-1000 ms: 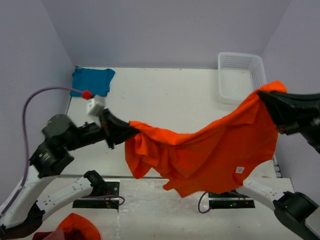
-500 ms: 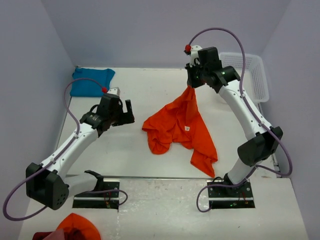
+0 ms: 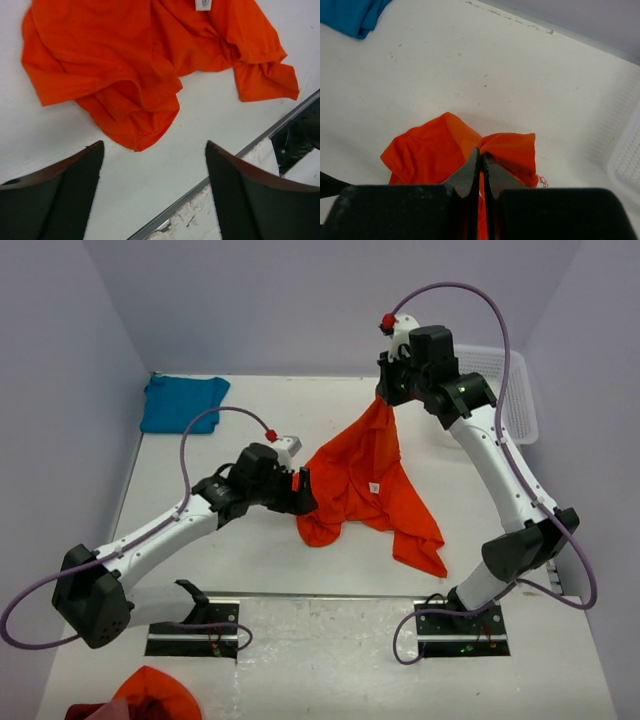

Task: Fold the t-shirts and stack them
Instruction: Flatten out the tshirt

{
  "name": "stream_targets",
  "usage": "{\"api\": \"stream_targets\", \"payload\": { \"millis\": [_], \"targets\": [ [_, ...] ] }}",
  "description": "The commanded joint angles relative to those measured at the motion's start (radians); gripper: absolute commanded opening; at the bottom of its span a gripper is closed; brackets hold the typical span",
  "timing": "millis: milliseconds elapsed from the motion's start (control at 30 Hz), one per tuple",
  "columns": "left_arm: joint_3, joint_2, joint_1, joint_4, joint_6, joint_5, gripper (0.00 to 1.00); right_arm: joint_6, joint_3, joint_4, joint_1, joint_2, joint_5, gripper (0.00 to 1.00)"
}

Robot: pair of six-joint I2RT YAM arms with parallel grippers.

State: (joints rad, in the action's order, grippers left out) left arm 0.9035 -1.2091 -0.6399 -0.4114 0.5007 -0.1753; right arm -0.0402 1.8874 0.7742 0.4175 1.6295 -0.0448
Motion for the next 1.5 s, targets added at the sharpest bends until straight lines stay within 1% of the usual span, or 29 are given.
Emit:
{"api": "stream_targets", "payload": {
  "millis": [0,67,100,133,167,233,267,333,367,400,433,467,500,533,567,600,667,833,900,933,1000,1333,1467],
  "targets": [
    [-0.057,-0.055,-0.068,0.086,0.027,0.051,0.71,-0.024,-0.020,-0.052,-0.003,-0.068,-0.015,0.00],
    [-0.066,-0.096,-0.104,0.120,0.047,0.110,0.61,-0.029,-0.028,-0.052,-0.003,-0.076,-0.027,0.00],
    [-0.069,-0.105,-0.144,0.135,0.050,0.128,0.47,-0.033,-0.033,-0.052,-0.003,-0.077,-0.029,0.00],
    [-0.066,-0.124,-0.164,0.147,0.055,0.154,0.42,-0.033,-0.043,-0.052,-0.003,-0.080,-0.027,0.00],
    [-0.058,-0.138,-0.185,0.151,0.065,0.234,0.41,-0.033,-0.050,-0.052,-0.003,-0.083,-0.027,0.00],
    [-0.020,-0.180,-0.240,0.140,0.079,0.295,0.42,-0.035,-0.071,-0.056,-0.003,-0.095,-0.026,0.00],
    [-0.008,-0.196,-0.263,0.135,0.094,0.375,0.44,-0.036,-0.076,-0.059,-0.005,-0.097,-0.030,0.00],
    [0.050,-0.262,-0.340,0.105,0.110,0.468,0.43,-0.041,-0.086,-0.062,-0.003,-0.103,-0.026,0.00],
    [0.107,-0.289,-0.387,0.089,0.111,0.544,0.43,-0.046,-0.088,-0.061,-0.003,-0.105,-0.026,0.00],
    [0.139,-0.361,-0.406,0.073,0.113,0.566,0.43,-0.046,-0.088,-0.059,-0.003,-0.105,-0.024,0.00],
    [0.182,-0.406,-0.429,0.019,0.122,0.624,0.43,-0.049,-0.090,-0.056,-0.005,-0.103,-0.018,0.00],
    [0.269,-0.452,-0.463,-0.009,0.124,0.649,0.43,-0.050,-0.093,-0.053,-0.003,-0.106,-0.023,0.00],
    [0.312,-0.504,-0.475,-0.038,0.122,0.666,0.43,-0.050,-0.099,-0.053,-0.003,-0.109,-0.024,0.00],
    [0.354,-0.595,-0.487,-0.091,0.128,0.707,0.43,-0.052,-0.105,-0.056,-0.005,-0.112,-0.024,0.00],
    [0.421,-0.634,-0.501,-0.108,0.131,0.721,0.44,-0.052,-0.108,-0.058,-0.003,-0.120,-0.023,0.00],
    [0.440,-0.689,-0.503,-0.118,0.133,0.732,0.44,-0.052,-0.116,-0.056,-0.003,-0.122,-0.023,0.00],
    [0.471,-0.733,-0.504,-0.128,0.142,0.772,0.45,-0.050,-0.123,-0.056,-0.005,-0.134,-0.014,0.00],
    [0.488,-0.770,-0.498,-0.139,0.142,0.807,0.45,-0.041,-0.132,-0.050,-0.008,-0.163,-0.004,0.00],
    [0.512,-0.799,-0.498,-0.189,0.153,0.835,0.45,-0.041,-0.139,-0.050,-0.013,-0.171,-0.015,0.00],
    [0.526,-0.806,-0.498,-0.201,0.159,0.859,0.45,-0.041,-0.142,-0.052,-0.016,-0.171,-0.017,0.00],
    [0.529,-0.814,-0.500,-0.201,0.159,0.866,0.44,-0.040,-0.146,-0.052,-0.016,-0.171,-0.018,0.00],
    [0.540,-0.776,-0.532,-0.253,0.179,0.932,0.41,-0.046,-0.151,-0.053,-0.017,-0.168,-0.024,0.00],
    [0.540,-0.764,-0.563,-0.268,0.191,0.950,0.37,-0.050,-0.145,-0.052,-0.017,-0.166,-0.032,0.00]
  ]
}}
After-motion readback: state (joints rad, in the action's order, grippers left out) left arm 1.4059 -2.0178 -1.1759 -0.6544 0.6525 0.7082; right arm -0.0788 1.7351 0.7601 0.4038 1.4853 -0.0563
